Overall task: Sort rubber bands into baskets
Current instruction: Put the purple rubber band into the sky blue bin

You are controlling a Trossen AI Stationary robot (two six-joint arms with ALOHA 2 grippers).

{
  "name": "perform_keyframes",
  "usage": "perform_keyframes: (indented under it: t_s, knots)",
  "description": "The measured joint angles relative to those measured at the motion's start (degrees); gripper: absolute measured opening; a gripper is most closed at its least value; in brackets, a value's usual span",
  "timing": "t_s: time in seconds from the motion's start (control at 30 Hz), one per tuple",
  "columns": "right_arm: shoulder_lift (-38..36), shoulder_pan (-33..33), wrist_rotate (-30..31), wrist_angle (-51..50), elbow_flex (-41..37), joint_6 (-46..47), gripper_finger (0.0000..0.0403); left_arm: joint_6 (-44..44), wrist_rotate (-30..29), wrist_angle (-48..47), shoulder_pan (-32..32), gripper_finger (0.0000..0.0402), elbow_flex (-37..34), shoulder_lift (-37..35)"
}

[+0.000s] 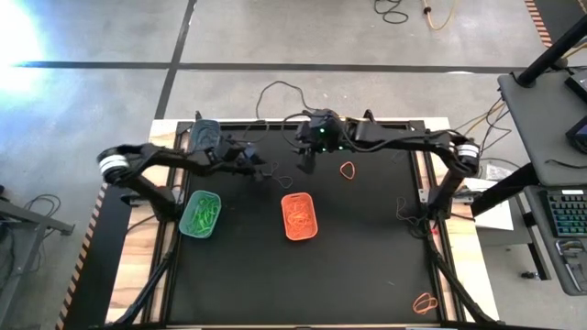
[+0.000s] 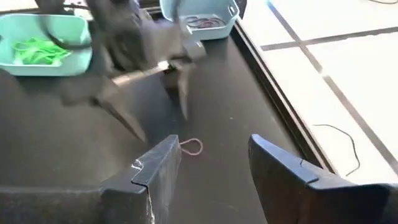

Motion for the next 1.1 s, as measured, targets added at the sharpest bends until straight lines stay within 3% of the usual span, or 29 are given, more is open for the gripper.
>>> perform_keyframes:
  t_s: [0.23, 0.43, 0.67, 0.8, 1.1]
  knots:
    - [-2.76, 2.6, 1.04, -2.93, -2.32, 2.47, 0.0184, 5.88, -5.7, 2.21, -1.13, 0.0311, 3.44, 8.39]
    - [-4.4, 4.03, 4.07, -7.52, -2.84, 3.43, 0.0178, 13.43, -10.39, 3.09, -6.43, 0.031, 4.32, 12.29]
    - [-4.97, 3.95, 7.43, -9.77, -2.84, 3.88, 0.0176, 7.04, -12.19, 3.36, -8.14, 0.0302, 4.56, 15.75]
    - [-5.15, 3.9, 8.09, -9.73, -2.84, 2.1, 0.0172, 5.31, -13.29, 2.2, -8.38, 0.0243, 4.63, 15.76]
    - [-9.47, 3.87, 13.19, -10.01, -2.84, -2.9, 0.0159, -0.71, -14.29, -0.2, -8.3, 0.0023, 5.42, 15.73]
